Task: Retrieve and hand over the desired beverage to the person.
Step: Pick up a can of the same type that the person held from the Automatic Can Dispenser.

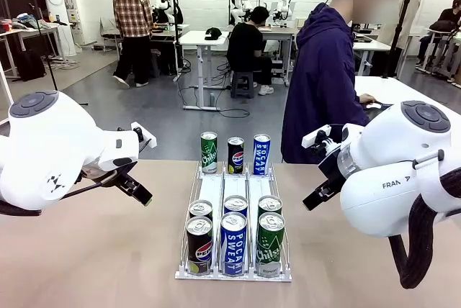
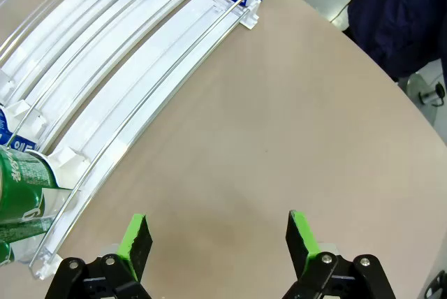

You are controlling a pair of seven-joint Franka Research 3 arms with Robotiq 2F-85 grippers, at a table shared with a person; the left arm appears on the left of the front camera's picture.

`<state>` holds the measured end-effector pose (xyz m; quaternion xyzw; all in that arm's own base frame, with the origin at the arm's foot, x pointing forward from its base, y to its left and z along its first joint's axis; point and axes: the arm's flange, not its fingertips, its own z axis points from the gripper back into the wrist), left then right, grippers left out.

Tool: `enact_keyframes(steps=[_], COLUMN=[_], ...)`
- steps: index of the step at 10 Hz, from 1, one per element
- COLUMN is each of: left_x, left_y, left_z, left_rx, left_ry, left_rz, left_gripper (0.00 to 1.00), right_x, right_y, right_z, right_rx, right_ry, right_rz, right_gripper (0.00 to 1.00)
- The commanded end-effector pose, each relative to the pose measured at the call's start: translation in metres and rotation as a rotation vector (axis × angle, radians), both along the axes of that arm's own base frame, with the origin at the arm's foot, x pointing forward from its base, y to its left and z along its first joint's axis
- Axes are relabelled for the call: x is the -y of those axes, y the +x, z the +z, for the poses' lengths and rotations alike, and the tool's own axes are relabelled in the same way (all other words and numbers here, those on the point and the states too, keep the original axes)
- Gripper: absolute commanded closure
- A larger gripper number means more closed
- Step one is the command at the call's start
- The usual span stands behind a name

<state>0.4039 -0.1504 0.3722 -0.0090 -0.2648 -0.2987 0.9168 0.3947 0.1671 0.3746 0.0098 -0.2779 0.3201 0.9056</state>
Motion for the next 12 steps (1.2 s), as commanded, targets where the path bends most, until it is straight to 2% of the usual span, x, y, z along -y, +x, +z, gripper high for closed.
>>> enact_keyframes(steps=[1, 7, 9, 11, 12], left_x=[0.0, 0.0, 0.001, -0.003, -0.004], left_y=[0.0, 0.0, -0.024, -0.041, -0.05], left_z=[0.0, 0.0, 0.077, 0.151, 0.181], left_rx=[0.0, 0.0, 0.096, 0.188, 0.19], left_ry=[0.0, 0.0, -0.031, -0.042, -0.045], left_rz=[0.001, 0.0, -0.046, -0.074, -0.102], left_gripper=[0.0, 0.0, 0.0, 0.0, 0.0], right_x=[0.0, 0.0, 0.006, 0.013, 0.014], right_y=[0.0, 0.0, -0.056, -0.101, -0.119], right_z=[0.0, 0.0, 0.075, 0.145, 0.176], right_rx=[0.0, 0.0, 0.141, 0.224, 0.249], right_ry=[0.0, 0.0, 0.006, -0.026, -0.044], right_rz=[0.0, 0.0, 0.02, 0.047, 0.056], right_gripper=[0.0, 0.0, 0.0, 0.0, 0.0])
